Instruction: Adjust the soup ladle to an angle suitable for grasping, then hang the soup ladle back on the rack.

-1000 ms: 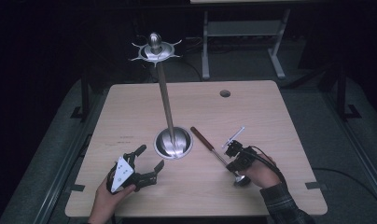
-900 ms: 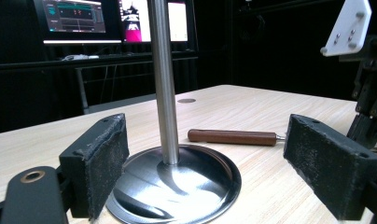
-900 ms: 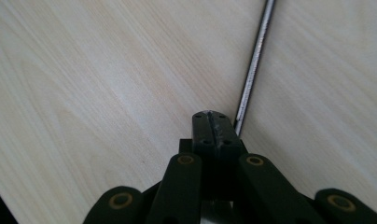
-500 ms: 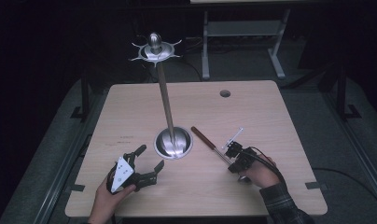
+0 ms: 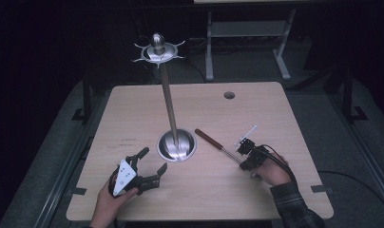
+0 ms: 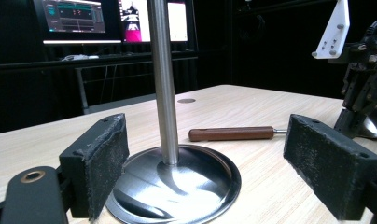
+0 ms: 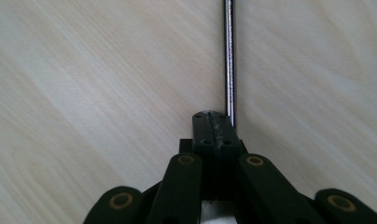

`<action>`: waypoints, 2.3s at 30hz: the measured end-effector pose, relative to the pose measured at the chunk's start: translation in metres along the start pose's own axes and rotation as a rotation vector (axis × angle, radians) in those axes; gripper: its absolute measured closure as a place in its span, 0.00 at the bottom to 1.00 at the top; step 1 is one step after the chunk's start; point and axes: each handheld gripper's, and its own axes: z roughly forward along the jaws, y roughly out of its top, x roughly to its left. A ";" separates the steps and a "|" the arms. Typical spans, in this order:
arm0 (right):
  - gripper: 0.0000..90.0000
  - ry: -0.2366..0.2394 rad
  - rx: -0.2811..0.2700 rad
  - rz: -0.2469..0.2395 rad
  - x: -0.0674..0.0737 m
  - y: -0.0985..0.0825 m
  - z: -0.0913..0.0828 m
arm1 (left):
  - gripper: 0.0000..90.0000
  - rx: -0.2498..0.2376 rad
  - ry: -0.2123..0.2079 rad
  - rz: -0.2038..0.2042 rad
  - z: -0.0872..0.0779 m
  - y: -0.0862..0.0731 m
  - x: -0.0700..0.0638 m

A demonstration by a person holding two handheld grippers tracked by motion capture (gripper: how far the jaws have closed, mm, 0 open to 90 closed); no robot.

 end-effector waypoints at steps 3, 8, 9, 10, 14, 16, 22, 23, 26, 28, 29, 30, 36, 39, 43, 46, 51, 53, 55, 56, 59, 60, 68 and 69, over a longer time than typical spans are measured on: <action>1.00 -0.009 -0.004 0.001 -0.006 0.001 -0.002 | 0.15 0.000 -0.001 -0.001 0.000 0.000 0.000; 1.00 -0.010 -0.010 0.016 -0.013 0.002 -0.004 | 0.15 0.001 -0.001 0.000 0.000 0.000 0.000; 1.00 -0.004 -0.015 0.017 -0.014 0.002 -0.005 | 0.15 0.002 -0.001 -0.001 0.000 0.000 0.000; 1.00 -0.004 -0.018 0.015 -0.015 0.002 -0.005 | 0.15 0.002 -0.001 -0.004 0.000 0.000 0.001; 1.00 0.012 -0.035 0.003 -0.014 0.002 -0.008 | 0.15 0.003 0.000 -0.001 0.000 0.000 0.002; 0.99 0.027 -0.047 -0.001 -0.014 0.004 -0.010 | 0.15 0.006 0.000 -0.002 0.000 0.000 0.002; 0.92 0.046 -0.084 -0.007 -0.015 0.013 -0.012 | 0.15 -0.001 0.004 -0.018 0.001 0.000 0.001; 0.90 0.047 -0.093 -0.008 -0.015 0.016 -0.013 | 0.15 -0.002 0.003 -0.017 0.001 0.000 0.001; 0.90 0.051 -0.106 -0.020 -0.015 0.024 -0.015 | 0.15 -0.003 -0.003 -0.003 0.001 0.000 0.000; 0.87 0.049 -0.109 -0.021 -0.015 0.030 -0.016 | 0.15 -0.006 -0.005 0.005 0.001 0.000 -0.001; 0.86 0.044 -0.107 -0.020 -0.014 0.033 -0.016 | 0.15 -0.006 -0.008 0.010 0.001 0.000 -0.001; 0.84 0.039 -0.111 -0.027 -0.015 0.036 -0.017 | 0.15 -0.005 -0.010 0.013 0.001 0.000 -0.001; 0.75 0.046 -0.120 -0.044 -0.017 0.053 -0.015 | 0.15 -0.004 -0.012 0.014 0.001 0.000 -0.001; 0.69 0.042 -0.127 -0.059 -0.017 0.062 -0.014 | 0.15 0.000 -0.014 0.018 0.001 0.000 0.000; 0.63 0.041 -0.112 -0.082 -0.016 0.073 -0.012 | 0.15 0.006 -0.016 0.025 0.001 0.001 0.000; 0.60 0.040 -0.094 -0.092 -0.014 0.082 -0.009 | 0.15 0.004 -0.018 0.016 0.001 0.000 -0.001; 0.59 0.018 -0.094 -0.113 -0.011 0.095 -0.006 | 0.15 0.005 -0.020 0.007 0.001 0.000 -0.001; 0.59 0.014 -0.079 -0.122 -0.011 0.101 -0.003 | 0.15 0.005 -0.019 0.003 0.001 0.000 -0.001; 0.60 0.013 -0.068 -0.130 -0.010 0.107 -0.001 | 0.15 0.006 -0.020 0.006 0.001 0.000 -0.001; 0.60 0.014 -0.070 -0.133 -0.009 0.110 0.000 | 0.15 0.003 -0.020 0.007 0.001 0.000 -0.001; 0.62 0.011 -0.036 -0.142 -0.006 0.120 0.006 | 0.15 0.004 -0.019 0.007 0.001 0.000 -0.001; 0.62 0.005 -0.030 -0.148 -0.005 0.122 0.008 | 0.15 0.004 -0.018 0.005 0.001 0.000 -0.001; 0.68 -0.013 0.050 -0.155 -0.006 0.130 0.025 | 0.15 0.000 -0.018 0.005 0.001 0.000 -0.001; 0.69 -0.017 0.066 -0.157 -0.006 0.130 0.028 | 0.15 -0.001 -0.018 0.005 0.001 0.000 -0.001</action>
